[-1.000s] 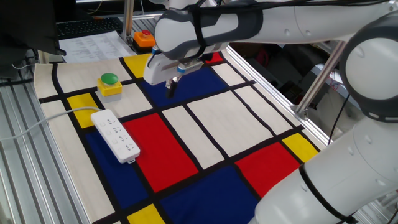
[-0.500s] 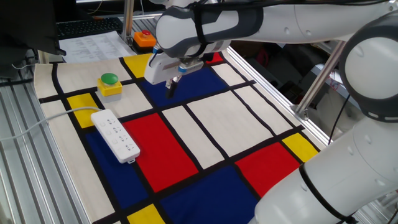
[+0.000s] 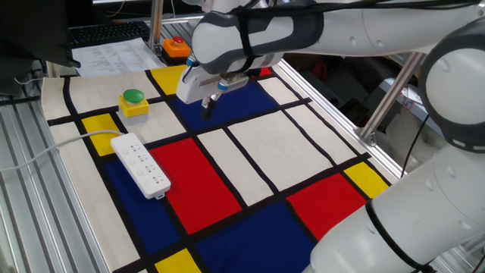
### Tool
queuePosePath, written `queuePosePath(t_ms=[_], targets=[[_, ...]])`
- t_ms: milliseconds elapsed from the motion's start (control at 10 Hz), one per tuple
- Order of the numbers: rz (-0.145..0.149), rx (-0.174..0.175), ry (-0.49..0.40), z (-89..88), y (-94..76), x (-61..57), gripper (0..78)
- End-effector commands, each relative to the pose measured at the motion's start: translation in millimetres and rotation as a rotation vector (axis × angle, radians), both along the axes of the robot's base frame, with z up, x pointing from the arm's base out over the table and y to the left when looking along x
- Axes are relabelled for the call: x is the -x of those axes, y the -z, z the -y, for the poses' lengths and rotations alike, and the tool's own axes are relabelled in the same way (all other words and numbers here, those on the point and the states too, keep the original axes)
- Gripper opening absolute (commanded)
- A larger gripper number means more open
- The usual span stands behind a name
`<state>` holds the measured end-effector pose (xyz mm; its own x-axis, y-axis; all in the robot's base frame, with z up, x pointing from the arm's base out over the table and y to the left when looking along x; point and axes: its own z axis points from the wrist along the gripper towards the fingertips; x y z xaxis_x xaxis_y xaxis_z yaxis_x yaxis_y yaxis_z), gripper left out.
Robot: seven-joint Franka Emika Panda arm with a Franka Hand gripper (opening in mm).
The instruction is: Turn off the power strip by pressing the button
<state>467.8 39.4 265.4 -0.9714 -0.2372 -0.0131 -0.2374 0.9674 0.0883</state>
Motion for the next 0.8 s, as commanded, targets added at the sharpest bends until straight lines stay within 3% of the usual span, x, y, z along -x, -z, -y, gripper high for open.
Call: queuePosePath(t_ms=[100, 400, 800], targets=[[0.003, -0.013, 0.000, -2.1, -0.9, -1.6, 0.0], [0.002, -0.001, 0.000, -10.1, 0.3, -3.8, 0.0], [0.000, 0.081, 0.027, -31.6, -0.8, -8.8, 0.0]])
